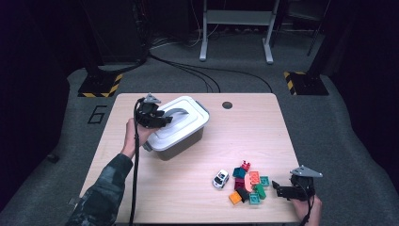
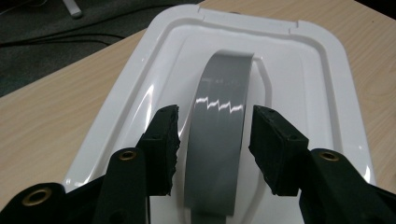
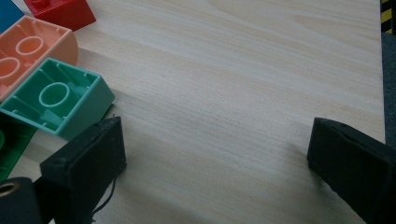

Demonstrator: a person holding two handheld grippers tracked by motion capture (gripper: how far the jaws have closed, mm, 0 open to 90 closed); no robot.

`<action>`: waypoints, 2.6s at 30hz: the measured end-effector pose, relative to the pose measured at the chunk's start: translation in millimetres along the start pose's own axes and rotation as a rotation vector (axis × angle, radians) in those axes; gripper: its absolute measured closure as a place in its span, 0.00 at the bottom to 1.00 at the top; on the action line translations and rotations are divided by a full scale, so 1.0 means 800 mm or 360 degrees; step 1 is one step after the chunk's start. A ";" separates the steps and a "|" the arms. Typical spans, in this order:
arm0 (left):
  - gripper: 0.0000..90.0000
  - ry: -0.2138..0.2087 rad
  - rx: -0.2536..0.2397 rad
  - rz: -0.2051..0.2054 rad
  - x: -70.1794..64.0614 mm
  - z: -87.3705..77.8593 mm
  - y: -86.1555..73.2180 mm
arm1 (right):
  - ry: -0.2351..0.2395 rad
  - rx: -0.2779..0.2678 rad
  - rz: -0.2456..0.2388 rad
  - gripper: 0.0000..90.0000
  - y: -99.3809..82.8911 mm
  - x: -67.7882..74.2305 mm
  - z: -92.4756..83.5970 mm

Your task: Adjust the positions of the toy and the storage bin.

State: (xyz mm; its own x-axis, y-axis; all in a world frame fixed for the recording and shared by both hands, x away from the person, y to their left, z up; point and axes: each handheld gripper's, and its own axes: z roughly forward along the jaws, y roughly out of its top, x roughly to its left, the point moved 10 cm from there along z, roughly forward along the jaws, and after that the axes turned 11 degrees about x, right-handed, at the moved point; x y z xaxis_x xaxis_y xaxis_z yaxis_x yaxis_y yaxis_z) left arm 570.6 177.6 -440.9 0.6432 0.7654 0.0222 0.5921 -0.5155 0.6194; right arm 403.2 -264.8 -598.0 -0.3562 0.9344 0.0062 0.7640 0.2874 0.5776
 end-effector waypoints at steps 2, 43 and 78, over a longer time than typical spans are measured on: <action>0.59 -0.0010 0.0003 0.0010 -0.001 0.004 0.009 | 0.0000 0.0000 0.0000 0.04 0.000 0.000 0.000; 0.75 -0.0074 0.0017 0.0048 -0.054 0.007 0.013 | -0.0002 -0.0002 -0.0002 0.04 0.000 0.000 0.000; 0.74 -0.0207 0.0019 -0.0103 -0.098 0.001 0.005 | 0.0001 -0.0005 -0.0021 0.04 0.001 0.000 0.000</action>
State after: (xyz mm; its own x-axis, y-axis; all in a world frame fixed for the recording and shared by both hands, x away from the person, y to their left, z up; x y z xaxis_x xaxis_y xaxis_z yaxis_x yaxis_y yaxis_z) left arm 523.3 115.2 -441.0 0.6605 0.7412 -0.1197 0.6396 -0.4720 0.6067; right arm 404.0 -264.7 -597.8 -0.3667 0.9304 -0.0007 0.7576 0.2990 0.5801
